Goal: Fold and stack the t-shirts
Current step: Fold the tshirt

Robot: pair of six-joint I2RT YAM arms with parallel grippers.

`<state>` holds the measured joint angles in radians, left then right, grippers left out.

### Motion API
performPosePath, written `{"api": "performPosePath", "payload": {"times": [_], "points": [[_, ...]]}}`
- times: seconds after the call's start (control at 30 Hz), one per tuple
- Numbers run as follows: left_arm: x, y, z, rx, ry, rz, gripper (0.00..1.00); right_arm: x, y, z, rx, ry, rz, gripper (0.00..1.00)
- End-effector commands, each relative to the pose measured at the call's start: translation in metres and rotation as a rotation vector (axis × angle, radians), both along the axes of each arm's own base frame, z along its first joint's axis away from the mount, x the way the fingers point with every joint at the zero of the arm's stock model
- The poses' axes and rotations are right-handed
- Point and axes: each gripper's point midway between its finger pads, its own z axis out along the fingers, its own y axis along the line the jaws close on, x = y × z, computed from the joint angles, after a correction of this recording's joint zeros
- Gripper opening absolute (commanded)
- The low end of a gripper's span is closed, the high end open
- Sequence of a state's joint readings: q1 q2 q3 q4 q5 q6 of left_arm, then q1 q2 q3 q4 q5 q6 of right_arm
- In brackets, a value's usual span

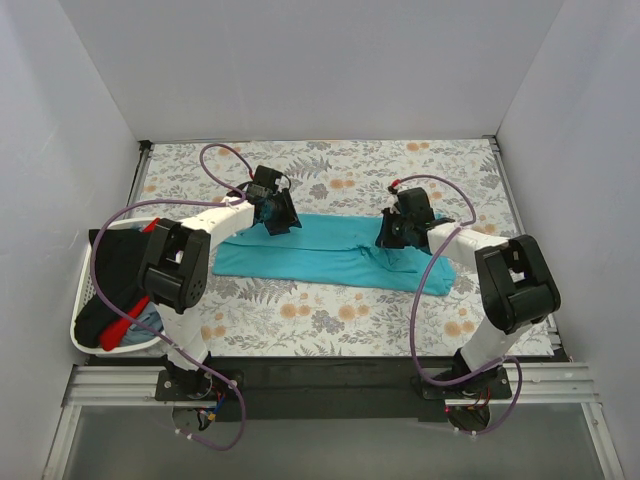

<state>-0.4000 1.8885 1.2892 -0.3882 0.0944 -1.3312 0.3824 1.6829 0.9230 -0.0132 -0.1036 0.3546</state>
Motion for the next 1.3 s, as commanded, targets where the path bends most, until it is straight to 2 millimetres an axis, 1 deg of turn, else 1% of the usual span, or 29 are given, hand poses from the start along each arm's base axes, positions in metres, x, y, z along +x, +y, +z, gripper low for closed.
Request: {"api": "performPosePath", "payload": {"times": [0.0, 0.23, 0.27, 0.33, 0.57, 0.67, 0.77, 0.87, 0.9, 0.97, 1.0, 1.07, 1.1, 1.13, 1.17, 1.23, 1.27], "points": [[0.0, -0.001, 0.029, -0.02, -0.063, -0.01, 0.39, 0.001, 0.012, 0.029, 0.089, -0.073, 0.013, 0.03], [-0.001, -0.004, 0.028, -0.025, -0.061, -0.014, 0.39, -0.024, 0.019, 0.036, 0.131, -0.088, 0.031, 0.02], [-0.002, -0.004, 0.028, -0.025, -0.061, -0.014, 0.39, -0.029, 0.02, 0.032, 0.128, -0.079, 0.038, 0.02], [-0.002, -0.005, 0.029, -0.027, -0.062, -0.017, 0.39, -0.035, 0.024, 0.033, 0.137, -0.079, 0.046, 0.03], [-0.007, -0.009, 0.026, -0.029, -0.057, -0.03, 0.39, -0.057, 0.043, 0.023, 0.126, -0.063, 0.095, 0.08], [-0.007, -0.009, 0.026, -0.03, -0.056, -0.031, 0.39, -0.061, 0.051, 0.023, 0.12, -0.066, 0.111, 0.11], [-0.009, -0.01, 0.025, -0.028, -0.057, -0.035, 0.39, -0.06, 0.055, 0.025, 0.115, -0.074, 0.117, 0.13], [-0.009, -0.01, 0.027, -0.026, -0.063, -0.037, 0.39, -0.058, 0.057, 0.025, 0.104, -0.08, 0.122, 0.13], [-0.01, -0.009, 0.026, -0.024, -0.06, -0.038, 0.39, -0.059, 0.057, 0.021, 0.096, -0.071, 0.124, 0.13], [-0.01, -0.009, 0.028, -0.027, -0.064, -0.039, 0.39, -0.057, 0.06, 0.024, 0.095, -0.076, 0.125, 0.11], [-0.011, -0.01, 0.028, -0.028, -0.064, -0.042, 0.39, -0.055, 0.059, 0.027, 0.088, -0.09, 0.121, 0.12], [-0.013, -0.011, 0.031, -0.034, -0.067, -0.052, 0.39, -0.049, 0.049, 0.035, 0.051, -0.125, 0.077, 0.13], [-0.014, -0.012, 0.033, -0.034, -0.072, -0.058, 0.39, -0.045, 0.044, 0.042, 0.037, -0.148, 0.056, 0.15], [-0.015, -0.012, 0.035, -0.036, -0.075, -0.062, 0.39, -0.043, 0.04, 0.056, 0.035, -0.189, 0.047, 0.16], [-0.016, -0.012, 0.038, -0.039, -0.082, -0.065, 0.39, -0.035, 0.031, 0.067, 0.015, -0.221, 0.008, 0.19], [-0.019, -0.016, 0.041, -0.045, -0.085, -0.078, 0.39, -0.033, 0.015, 0.078, -0.017, -0.237, -0.029, 0.21], [-0.021, -0.019, 0.043, -0.049, -0.09, -0.089, 0.39, -0.029, -0.001, 0.078, -0.047, -0.224, -0.07, 0.22]]}}
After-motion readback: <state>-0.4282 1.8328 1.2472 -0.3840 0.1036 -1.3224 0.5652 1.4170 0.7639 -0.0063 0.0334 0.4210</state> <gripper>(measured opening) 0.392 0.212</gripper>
